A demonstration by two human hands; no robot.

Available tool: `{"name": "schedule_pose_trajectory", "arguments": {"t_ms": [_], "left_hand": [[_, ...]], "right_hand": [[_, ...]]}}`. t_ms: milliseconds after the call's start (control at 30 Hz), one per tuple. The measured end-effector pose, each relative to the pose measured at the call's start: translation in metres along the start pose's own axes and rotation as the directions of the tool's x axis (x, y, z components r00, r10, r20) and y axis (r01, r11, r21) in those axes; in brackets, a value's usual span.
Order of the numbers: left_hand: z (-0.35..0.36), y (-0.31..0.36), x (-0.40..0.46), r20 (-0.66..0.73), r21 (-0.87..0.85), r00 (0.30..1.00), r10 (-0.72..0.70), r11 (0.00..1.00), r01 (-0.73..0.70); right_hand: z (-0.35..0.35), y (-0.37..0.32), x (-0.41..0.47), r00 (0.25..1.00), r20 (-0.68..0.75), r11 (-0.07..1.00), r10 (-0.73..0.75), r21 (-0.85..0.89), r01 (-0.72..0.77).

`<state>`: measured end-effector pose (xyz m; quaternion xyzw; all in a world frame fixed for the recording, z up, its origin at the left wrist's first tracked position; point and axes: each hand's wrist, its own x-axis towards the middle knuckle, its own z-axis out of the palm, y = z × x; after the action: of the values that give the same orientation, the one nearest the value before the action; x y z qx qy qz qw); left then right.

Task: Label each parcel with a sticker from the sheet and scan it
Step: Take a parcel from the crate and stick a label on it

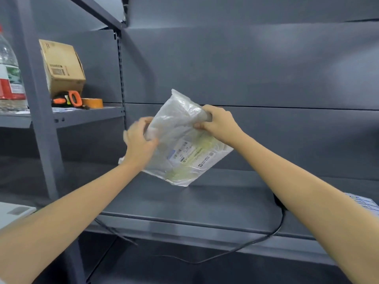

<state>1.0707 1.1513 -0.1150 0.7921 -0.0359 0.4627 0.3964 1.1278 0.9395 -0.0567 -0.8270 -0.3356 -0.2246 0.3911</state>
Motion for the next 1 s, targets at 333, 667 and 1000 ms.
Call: {"name": "schedule_pose_trajectory", "arguments": {"t_ms": [333, 667, 1000], "left_hand": [[0.020, -0.038, -0.031, 0.112, -0.210, 0.923, -0.369, 0.899, 0.385], [0.042, -0.029, -0.031, 0.340, -0.410, 0.907, -0.246, 0.830, 0.379], [0.076, -0.049, -0.049, 0.280, -0.508, 0.874, -0.398, 0.711, 0.486]], "right_hand": [[-0.021, 0.052, -0.039, 0.886, -0.230, 0.776, 0.403, 0.599, -0.198], [-0.032, 0.082, -0.069, 0.802, -0.074, 0.557, 0.592, 0.757, -0.342], [-0.042, 0.113, -0.078, 0.739, -0.009, 0.439, 0.674, 0.810, -0.390]]}}
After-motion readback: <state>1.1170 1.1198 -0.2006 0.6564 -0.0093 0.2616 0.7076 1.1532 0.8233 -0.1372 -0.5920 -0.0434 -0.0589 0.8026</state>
